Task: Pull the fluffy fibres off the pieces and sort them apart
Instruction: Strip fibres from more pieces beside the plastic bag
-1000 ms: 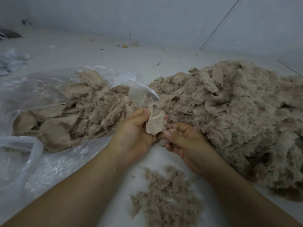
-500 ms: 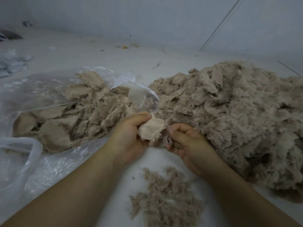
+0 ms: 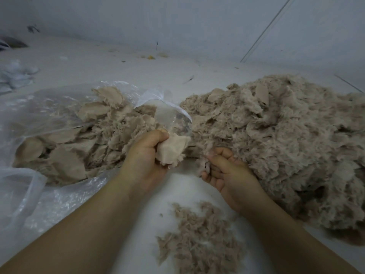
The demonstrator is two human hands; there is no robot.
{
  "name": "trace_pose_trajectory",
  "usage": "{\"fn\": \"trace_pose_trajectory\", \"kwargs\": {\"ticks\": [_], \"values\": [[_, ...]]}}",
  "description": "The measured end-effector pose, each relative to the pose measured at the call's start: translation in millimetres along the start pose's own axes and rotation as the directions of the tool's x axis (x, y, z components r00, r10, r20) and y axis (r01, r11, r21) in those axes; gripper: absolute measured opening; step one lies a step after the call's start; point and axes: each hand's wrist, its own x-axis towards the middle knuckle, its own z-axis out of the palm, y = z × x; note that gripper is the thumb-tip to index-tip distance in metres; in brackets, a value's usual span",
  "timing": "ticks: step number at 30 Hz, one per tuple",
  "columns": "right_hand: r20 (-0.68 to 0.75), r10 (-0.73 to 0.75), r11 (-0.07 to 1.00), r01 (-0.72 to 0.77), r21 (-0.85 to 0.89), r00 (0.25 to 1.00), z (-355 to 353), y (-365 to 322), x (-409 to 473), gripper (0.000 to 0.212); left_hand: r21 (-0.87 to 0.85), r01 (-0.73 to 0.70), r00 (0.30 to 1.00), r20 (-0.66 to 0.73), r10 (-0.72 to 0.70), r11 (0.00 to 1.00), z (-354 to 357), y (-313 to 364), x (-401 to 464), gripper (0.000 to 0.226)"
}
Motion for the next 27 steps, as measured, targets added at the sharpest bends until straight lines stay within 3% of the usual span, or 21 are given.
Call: {"fn": "trace_pose_trajectory", "kwargs": {"ticks": [3, 5, 9, 12, 14, 19, 27], "values": [[0.021, 0.011, 1.000, -0.011, -0.008, 1.000, 3, -1, -1, 0.015, 0.057, -0.060, 0.993, 0.107, 0.053, 0.997, 1, -5, -3, 0.028], [0.051, 0.004, 0.998, -0.001, -0.062, 0.999, 3, -3, -3, 0.023, 0.111, -0.079, 0.989, 0.132, 0.064, 0.991, 3, -7, -5, 0.024], [0.098, -0.008, 0.997, 0.015, -0.070, 0.995, 0, -4, -4, 0.014, 0.156, -0.068, 0.988, 0.147, 0.045, 0.985, 3, -9, -6, 0.009], [0.113, -0.015, 0.999, 0.018, -0.033, 0.993, -5, -3, -2, 0.019, 0.201, -0.050, 0.988, 0.152, 0.019, 0.978, 4, -14, -7, 0.009], [0.169, -0.033, 0.995, 0.047, -0.082, 0.985, -6, -3, -3, 0.011, 0.230, -0.053, 0.982, 0.186, 0.009, 0.972, 5, -16, -9, 0.012], [0.249, -0.059, 0.980, 0.103, -0.168, 0.967, -5, -4, -5, 0.039, 0.234, -0.061, 0.973, 0.232, 0.005, 0.970, 8, -17, -12, 0.008], [0.209, -0.090, 0.973, 0.131, -0.189, 0.974, -4, -2, -5, 0.001, 0.328, -0.081, 0.973, 0.230, 0.003, 0.941, 8, -16, -13, 0.005]]}}
